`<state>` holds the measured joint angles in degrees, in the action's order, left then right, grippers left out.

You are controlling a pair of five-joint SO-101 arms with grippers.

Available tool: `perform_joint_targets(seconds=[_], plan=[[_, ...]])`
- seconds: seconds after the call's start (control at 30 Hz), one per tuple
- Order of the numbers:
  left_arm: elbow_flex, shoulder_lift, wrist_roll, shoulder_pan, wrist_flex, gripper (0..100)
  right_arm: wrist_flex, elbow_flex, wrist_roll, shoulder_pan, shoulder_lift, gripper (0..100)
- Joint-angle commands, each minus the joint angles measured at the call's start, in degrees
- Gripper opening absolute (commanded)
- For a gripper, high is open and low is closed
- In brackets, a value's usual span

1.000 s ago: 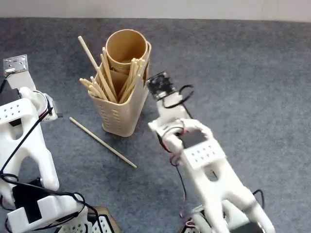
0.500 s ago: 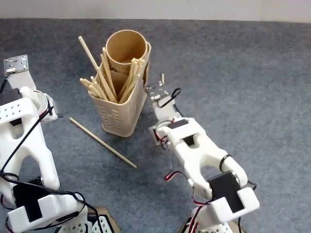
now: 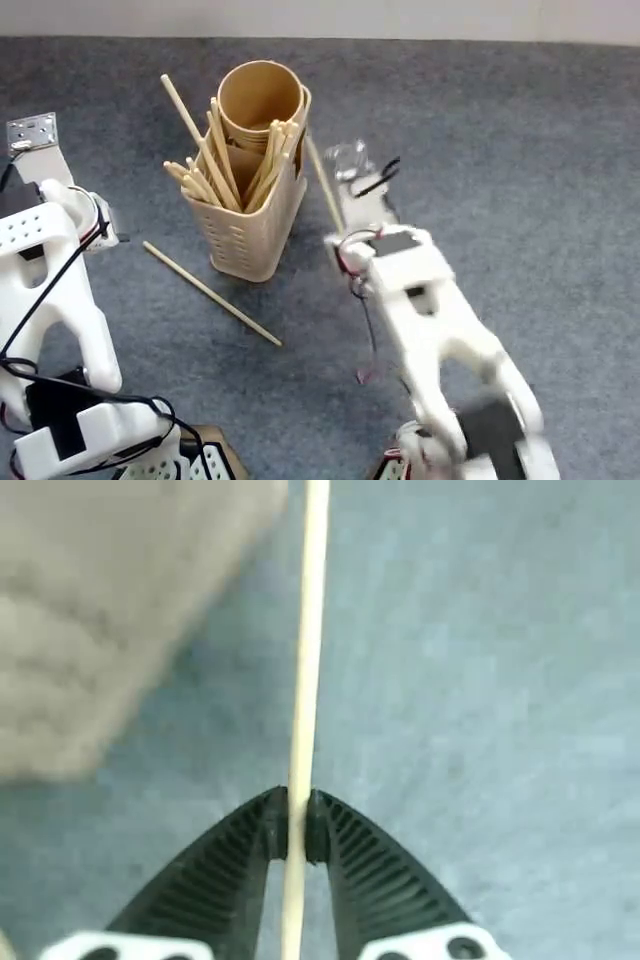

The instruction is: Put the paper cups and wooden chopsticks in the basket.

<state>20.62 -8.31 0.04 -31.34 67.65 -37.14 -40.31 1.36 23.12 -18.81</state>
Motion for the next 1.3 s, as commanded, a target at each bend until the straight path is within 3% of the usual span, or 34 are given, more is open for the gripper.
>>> perform_joint_targets(seconds=[0.0, 0.1, 0.2, 0.33, 0.6, 0.9, 1.1, 1.27], plan=[[-0.48, -0.66, -0.44, 0.75, -0.62, 25, -1.63, 0.22, -4.13, -1.63, -26.07, 0.5], [-0.57, -0.66, -0.44, 1.01, -0.62, 25, 2.33, 0.31, -4.48, 1.27, -39.78, 0.5], [-0.22, -0.66, -0.44, 1.01, -0.62, 25, 9.8, 0.84, -4.22, 6.81, -43.56, 0.5], [-0.22, -0.57, -0.44, 1.01, -0.62, 25, 20.26, 0.92, -4.22, 12.88, -38.55, 0.5], [-0.22, -0.57, -0.44, 1.1, -0.62, 25, 35.12, 5.14, -4.48, 16.48, -19.74, 0.5], [-0.31, -0.57, -0.44, 1.1, -0.62, 25, 39.25, 5.23, -6.33, 16.92, -14.46, 1.4], [-0.31, -0.57, -0.44, 0.84, -0.62, 25, 38.81, 5.23, -8.7, 16.84, -14.81, 17.3], [-0.31, -0.57, -0.44, 0.84, -0.62, 25, 38.81, 5.23, -8.62, 16.66, -14.81, 17.8]])
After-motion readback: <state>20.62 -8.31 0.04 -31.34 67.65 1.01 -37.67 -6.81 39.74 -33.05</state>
